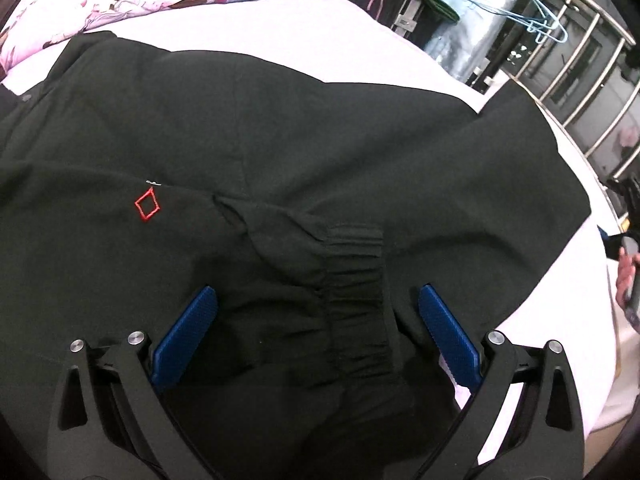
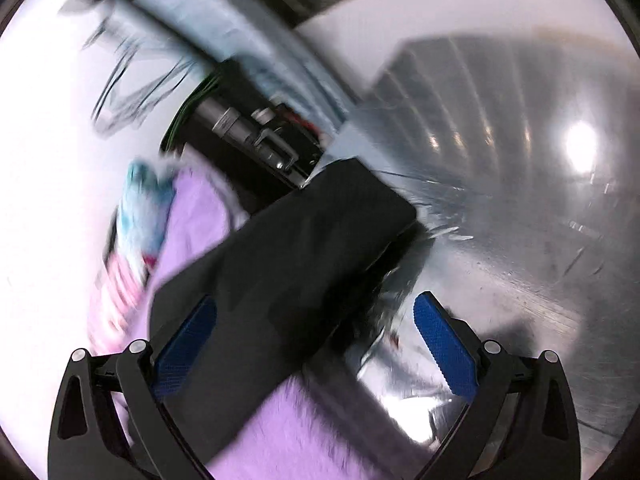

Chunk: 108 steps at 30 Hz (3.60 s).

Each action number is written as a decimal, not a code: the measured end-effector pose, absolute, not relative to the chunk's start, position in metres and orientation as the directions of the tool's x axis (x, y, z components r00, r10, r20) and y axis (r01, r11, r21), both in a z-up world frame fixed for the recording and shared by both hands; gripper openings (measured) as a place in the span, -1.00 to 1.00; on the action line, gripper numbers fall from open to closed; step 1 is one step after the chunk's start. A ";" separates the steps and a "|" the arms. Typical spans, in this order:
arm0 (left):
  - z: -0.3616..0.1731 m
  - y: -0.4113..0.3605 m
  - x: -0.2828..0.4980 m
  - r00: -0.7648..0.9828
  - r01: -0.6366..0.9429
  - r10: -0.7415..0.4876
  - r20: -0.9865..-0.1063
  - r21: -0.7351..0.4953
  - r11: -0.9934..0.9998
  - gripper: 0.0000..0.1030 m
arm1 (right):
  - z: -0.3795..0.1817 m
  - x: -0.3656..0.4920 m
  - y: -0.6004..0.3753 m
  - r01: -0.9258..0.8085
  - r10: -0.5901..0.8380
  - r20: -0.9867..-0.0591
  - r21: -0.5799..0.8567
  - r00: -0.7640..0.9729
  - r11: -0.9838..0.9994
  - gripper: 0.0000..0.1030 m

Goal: Fold large clothes

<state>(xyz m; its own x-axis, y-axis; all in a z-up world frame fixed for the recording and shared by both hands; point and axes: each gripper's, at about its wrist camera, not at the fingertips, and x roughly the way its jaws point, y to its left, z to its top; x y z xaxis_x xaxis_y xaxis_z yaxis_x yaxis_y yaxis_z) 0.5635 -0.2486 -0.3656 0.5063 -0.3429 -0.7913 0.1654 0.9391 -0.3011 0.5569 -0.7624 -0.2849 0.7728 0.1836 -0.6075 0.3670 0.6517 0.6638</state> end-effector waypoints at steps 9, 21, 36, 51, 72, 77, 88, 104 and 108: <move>-0.365 -0.249 0.562 0.508 0.171 -0.345 -0.789 -0.300 0.938 0.88 | -0.304 0.586 -0.777 0.366 0.235 -0.539 0.774 0.809 0.516 0.90; -0.365 -0.245 0.559 0.508 0.179 -0.353 -0.786 -0.304 0.936 0.88 | -0.301 0.607 -0.763 0.347 0.237 -0.593 0.700 0.770 0.624 -0.81; -0.346 -0.195 0.542 0.547 0.133 -0.483 -0.684 -0.499 0.857 0.88 | -0.118 0.580 -0.650 -0.033 0.286 -0.466 0.479 0.837 0.877 -0.86; -0.311 -0.109 0.475 0.599 0.071 -0.222 -0.769 -0.226 0.972 0.88 | -0.013 0.525 -0.365 -0.486 0.541 -0.425 0.239 0.726 0.841 -0.86; -0.317 0.114 0.395 0.599 -0.097 -0.124 -0.791 -0.226 0.969 0.88 | -0.142 0.493 -0.024 -0.755 0.649 -0.610 0.123 0.454 0.644 -0.86; -0.320 0.153 0.376 0.616 -0.123 -0.158 -0.772 -0.292 0.949 0.88 | -0.215 0.498 0.013 -0.755 0.600 -0.698 0.131 0.390 0.643 -0.86; -0.334 0.193 0.365 0.622 -0.166 -0.201 -0.757 -0.379 0.911 0.88 | -0.324 0.490 0.048 -0.771 0.507 -0.820 0.133 0.267 0.622 -0.83; -0.323 0.190 0.370 0.607 -0.188 -0.157 -0.779 -0.333 0.924 0.88 | -0.331 0.482 0.039 -0.783 0.503 -0.840 0.169 0.203 0.598 -0.47; -0.307 0.183 0.376 0.622 -0.169 -0.179 -0.762 -0.354 0.920 0.88 | -0.296 0.472 0.000 -0.783 0.555 -0.800 0.189 0.227 0.592 -0.01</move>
<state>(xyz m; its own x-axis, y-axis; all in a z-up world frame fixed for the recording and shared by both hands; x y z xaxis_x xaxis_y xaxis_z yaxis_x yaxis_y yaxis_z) 0.3759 0.1825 -0.3068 0.6220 -0.1790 -0.7622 -0.1689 0.9199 -0.3539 0.4723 -0.0002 -0.2963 0.2266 0.5551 -0.8004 -0.7833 0.5923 0.1890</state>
